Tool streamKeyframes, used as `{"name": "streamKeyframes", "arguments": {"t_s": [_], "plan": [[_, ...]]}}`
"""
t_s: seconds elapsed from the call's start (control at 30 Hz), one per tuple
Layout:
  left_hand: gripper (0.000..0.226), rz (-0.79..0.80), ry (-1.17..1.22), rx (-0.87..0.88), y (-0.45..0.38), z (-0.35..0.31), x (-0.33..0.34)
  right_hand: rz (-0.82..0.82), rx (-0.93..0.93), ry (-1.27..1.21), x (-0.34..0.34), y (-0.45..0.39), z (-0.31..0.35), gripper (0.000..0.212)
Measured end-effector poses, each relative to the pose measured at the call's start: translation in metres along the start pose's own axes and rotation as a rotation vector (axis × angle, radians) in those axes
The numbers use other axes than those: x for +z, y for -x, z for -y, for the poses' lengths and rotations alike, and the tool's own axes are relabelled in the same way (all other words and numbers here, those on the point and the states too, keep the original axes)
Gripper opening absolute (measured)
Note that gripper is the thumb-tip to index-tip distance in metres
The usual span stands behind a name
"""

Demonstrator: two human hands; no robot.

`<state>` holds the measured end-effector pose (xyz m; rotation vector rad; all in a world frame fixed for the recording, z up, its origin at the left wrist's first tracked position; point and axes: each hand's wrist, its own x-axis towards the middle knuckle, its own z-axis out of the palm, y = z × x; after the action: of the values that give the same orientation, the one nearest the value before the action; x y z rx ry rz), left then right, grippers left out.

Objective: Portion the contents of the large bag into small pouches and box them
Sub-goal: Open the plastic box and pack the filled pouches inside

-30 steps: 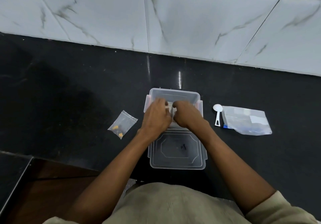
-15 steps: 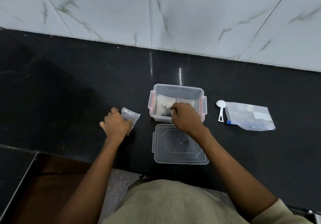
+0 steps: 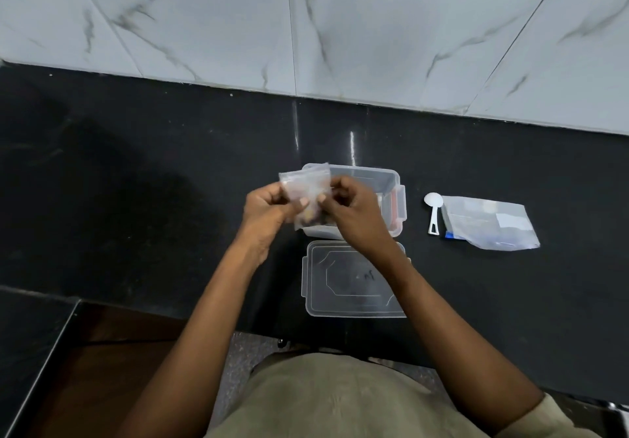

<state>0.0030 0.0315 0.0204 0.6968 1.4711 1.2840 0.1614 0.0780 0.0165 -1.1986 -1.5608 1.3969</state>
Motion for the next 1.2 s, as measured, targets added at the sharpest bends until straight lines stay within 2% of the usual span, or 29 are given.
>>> {"name": "streamKeyframes", "arguments": {"t_s": [0.1,0.2,0.3,0.37,0.47,0.6,0.73,0.83,0.93,1.03,1.2], "plan": [[0.040,-0.011,-0.181,0.051,-0.008,0.009,0.012,-0.161,0.074,0.005,-0.012,-0.006,0.002,0.019],[0.049,0.000,-0.516,0.200,-0.010,0.019,0.023,-0.245,0.089,0.372,-0.041,-0.015,-0.002,0.016],[0.039,0.087,-0.831,0.284,-0.009,0.031,0.028,-0.107,0.188,0.697,-0.056,-0.022,-0.002,0.016],[0.029,0.098,-0.948,0.318,-0.008,0.036,0.031,-0.014,0.219,0.843,-0.053,-0.024,-0.002,0.015],[0.022,0.089,-1.006,0.361,-0.008,0.038,0.034,0.014,0.212,0.955,-0.043,-0.025,-0.005,0.017],[0.018,0.081,-1.035,0.400,-0.010,0.042,0.034,-0.042,0.200,1.107,-0.030,-0.019,0.003,0.025],[0.015,0.060,-1.051,0.434,-0.011,0.046,0.035,-0.047,0.098,1.176,-0.020,-0.016,0.003,0.049],[0.016,0.061,-1.081,0.456,-0.011,0.052,0.036,0.090,0.097,1.078,-0.019,-0.021,-0.006,0.038],[0.017,0.062,-1.104,0.490,-0.010,0.056,0.034,0.179,0.255,1.030,-0.022,-0.027,-0.020,0.032],[0.019,0.028,-1.099,0.525,-0.008,0.059,0.035,0.134,0.294,0.996,-0.024,-0.027,-0.023,0.037],[0.019,0.001,-1.092,0.557,-0.007,0.063,0.037,-0.003,0.126,1.014,-0.021,-0.020,-0.020,0.037]]}}
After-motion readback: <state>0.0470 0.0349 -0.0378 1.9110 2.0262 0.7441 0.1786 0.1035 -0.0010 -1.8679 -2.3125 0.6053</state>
